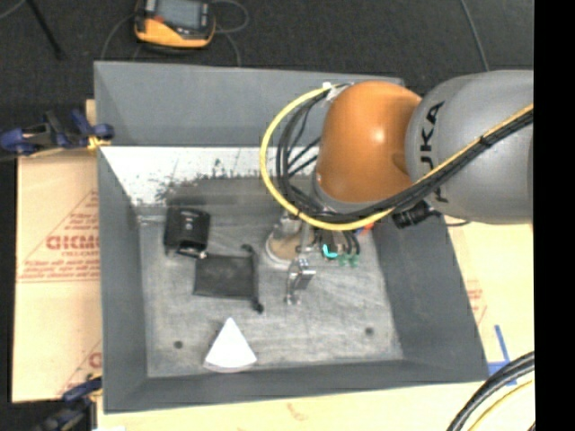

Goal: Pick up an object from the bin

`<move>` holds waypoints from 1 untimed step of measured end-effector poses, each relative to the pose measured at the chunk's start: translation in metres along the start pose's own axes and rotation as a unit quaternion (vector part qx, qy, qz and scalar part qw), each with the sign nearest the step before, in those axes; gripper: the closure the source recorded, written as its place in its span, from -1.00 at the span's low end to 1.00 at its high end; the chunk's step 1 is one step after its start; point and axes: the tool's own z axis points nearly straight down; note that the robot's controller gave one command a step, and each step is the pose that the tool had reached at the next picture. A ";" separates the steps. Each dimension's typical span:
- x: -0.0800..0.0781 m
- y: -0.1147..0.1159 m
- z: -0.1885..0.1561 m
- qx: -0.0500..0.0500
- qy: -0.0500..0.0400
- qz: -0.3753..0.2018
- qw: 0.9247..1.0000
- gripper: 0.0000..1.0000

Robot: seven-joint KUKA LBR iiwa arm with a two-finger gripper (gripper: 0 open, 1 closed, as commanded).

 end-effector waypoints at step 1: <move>-0.002 0.000 -0.004 0.000 -0.004 0.001 1.000 -1.00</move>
Offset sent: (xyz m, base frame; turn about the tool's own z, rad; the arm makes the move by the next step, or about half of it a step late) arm 0.0321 0.0011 -0.1093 -0.0785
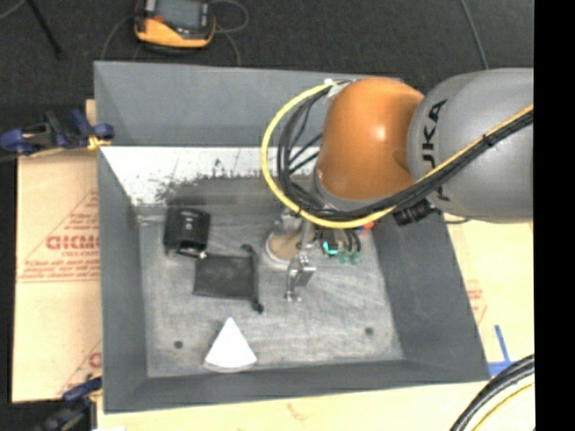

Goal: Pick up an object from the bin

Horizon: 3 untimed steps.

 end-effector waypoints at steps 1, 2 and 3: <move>-0.031 0.000 0.113 0.000 0.000 -0.039 0.999 1.00; -0.031 0.001 0.113 0.000 0.000 -0.038 0.999 -1.00; -0.031 0.001 0.113 0.000 0.000 -0.038 0.999 -1.00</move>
Offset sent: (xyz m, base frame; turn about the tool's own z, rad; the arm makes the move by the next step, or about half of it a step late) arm 0.0000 0.0000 0.0000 0.0000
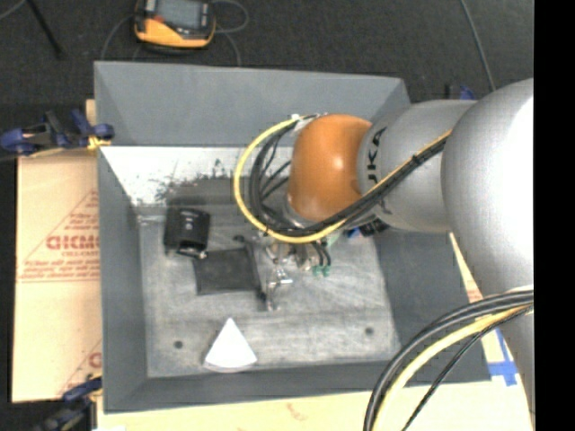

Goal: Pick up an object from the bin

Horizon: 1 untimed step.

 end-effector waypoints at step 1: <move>-0.023 0.030 -0.001 0.002 0.000 -0.027 1.000 -1.00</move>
Offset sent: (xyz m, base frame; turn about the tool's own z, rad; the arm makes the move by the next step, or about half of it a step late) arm -0.0037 0.0731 -0.0142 -0.1186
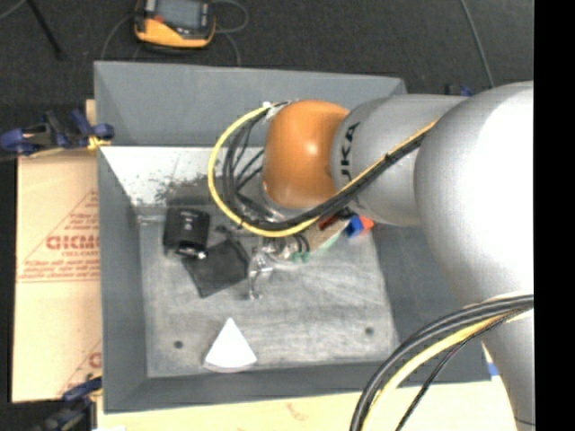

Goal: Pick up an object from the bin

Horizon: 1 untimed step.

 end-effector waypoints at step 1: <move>0.013 0.044 0.009 -0.003 -0.006 -0.031 0.999 1.00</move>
Offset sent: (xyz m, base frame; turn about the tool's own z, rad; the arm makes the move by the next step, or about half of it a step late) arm 0.0000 0.0000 0.0000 0.0000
